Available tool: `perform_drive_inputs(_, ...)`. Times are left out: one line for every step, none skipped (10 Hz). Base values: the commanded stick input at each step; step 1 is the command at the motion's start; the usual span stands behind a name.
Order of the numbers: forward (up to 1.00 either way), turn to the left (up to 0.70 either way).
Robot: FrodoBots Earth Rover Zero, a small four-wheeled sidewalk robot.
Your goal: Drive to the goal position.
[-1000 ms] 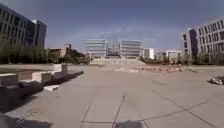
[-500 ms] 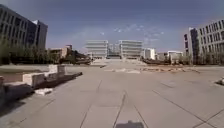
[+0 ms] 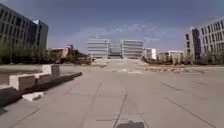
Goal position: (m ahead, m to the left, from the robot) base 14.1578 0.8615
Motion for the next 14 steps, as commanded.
perform_drive_inputs(0.7,0.01)
perform_drive_inputs(0.7,0.01)
perform_drive_inputs(0.7,0.01)
perform_drive_inputs(0.7,0.01)
perform_drive_inputs(0.7,0.01)
perform_drive_inputs(0.7,0.01)
perform_drive_inputs(0.7,0.01)
perform_drive_inputs(0.7,0.01)
perform_drive_inputs(0.7,0.01)
perform_drive_inputs(0.7,0.01)
perform_drive_inputs(0.7,0.01)
perform_drive_inputs(0.7,0.01)
perform_drive_inputs(0.7,0.33)
perform_drive_inputs(0.7,0.11)
